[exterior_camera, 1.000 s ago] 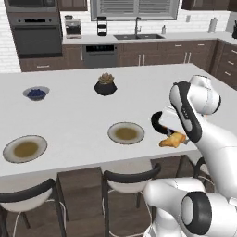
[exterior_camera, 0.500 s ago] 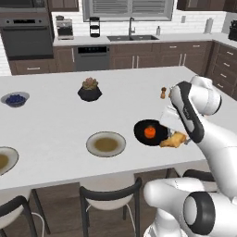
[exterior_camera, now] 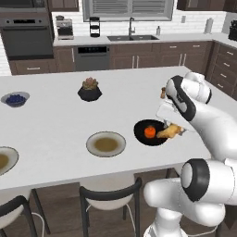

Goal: Pick the chicken drumstick and squash from their plates and place them in the bowl. Then put the bowl in the fridge.

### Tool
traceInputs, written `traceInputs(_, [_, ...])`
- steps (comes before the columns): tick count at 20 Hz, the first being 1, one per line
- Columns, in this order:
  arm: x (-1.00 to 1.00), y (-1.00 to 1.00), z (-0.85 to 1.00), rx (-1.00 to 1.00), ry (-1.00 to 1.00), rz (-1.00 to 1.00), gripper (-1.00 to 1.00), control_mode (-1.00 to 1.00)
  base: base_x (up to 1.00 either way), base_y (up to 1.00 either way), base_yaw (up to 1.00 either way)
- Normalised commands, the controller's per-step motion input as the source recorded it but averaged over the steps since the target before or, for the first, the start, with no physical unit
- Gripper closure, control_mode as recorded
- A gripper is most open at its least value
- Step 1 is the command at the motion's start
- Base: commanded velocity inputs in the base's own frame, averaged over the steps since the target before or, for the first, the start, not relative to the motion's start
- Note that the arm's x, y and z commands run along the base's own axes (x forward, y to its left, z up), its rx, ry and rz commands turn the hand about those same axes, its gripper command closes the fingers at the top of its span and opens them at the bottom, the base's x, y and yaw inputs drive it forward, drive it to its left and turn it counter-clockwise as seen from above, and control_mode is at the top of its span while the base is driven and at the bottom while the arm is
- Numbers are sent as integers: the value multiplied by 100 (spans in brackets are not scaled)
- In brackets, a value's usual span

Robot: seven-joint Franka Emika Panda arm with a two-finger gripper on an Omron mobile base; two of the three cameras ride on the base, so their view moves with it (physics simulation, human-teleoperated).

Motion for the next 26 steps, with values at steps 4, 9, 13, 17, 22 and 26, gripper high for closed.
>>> traceInputs(4, [100,0,-19,0,12,0,100,-100,0,0,0])
traceInputs(9, [88,-7,-39,0,3,3,100,-100,0,0,0])
traceInputs(13, [56,-29,-29,0,0,21,100,-100,0,0,0])
traceInputs(17, [19,-16,-23,-12,4,16,100,-100,0,0,0])
traceInputs(22, [54,-4,-40,-8,-7,33,100,-100,0,0,0])
traceInputs(26, [52,0,-39,1,-12,33,100,-100,0,0,0])
